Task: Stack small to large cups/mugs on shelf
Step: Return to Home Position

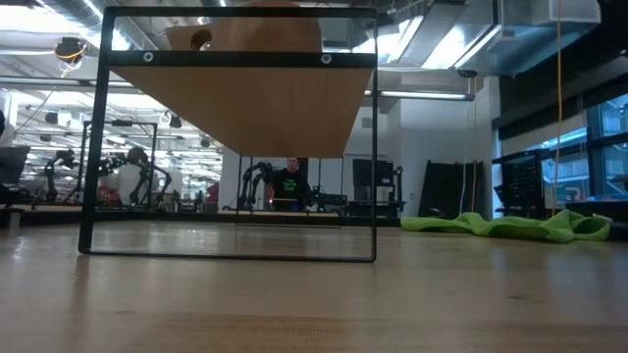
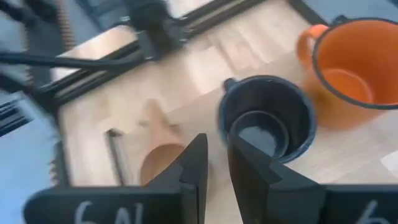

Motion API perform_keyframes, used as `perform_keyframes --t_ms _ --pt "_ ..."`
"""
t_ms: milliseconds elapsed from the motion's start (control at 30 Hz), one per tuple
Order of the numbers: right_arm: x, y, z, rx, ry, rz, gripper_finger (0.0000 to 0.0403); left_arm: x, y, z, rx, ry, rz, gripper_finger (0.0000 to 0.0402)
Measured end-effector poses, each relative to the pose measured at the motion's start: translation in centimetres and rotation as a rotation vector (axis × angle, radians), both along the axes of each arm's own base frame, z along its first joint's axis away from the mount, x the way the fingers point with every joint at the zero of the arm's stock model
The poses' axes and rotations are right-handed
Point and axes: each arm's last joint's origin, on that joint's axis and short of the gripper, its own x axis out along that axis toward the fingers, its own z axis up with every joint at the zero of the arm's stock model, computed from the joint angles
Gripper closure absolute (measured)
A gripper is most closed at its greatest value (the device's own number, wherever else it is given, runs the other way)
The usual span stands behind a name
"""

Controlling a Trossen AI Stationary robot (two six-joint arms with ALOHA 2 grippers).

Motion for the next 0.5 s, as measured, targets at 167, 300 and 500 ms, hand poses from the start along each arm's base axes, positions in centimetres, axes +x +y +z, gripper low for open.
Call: perform_keyframes --t_ms 167,300,500 --pt "-2.1 0.7 2.3 0.137 -0.082 0.012 0.0338 -2.0 0.1 0.8 -0.045 -0.071 -0.027 0.0339" --pt "-3.1 1.6 4.4 0.073 -0.201 0.195 0.0338 -3.0 -0.3 1.7 -0.085 -0.162 -0.180 0.0339" --pt "-5.3 2.1 3.5 -0.030 -0.008 0.236 0.0338 -2.6 -0.4 -0.2 -0.052 -0.063 -0.190 0.0339"
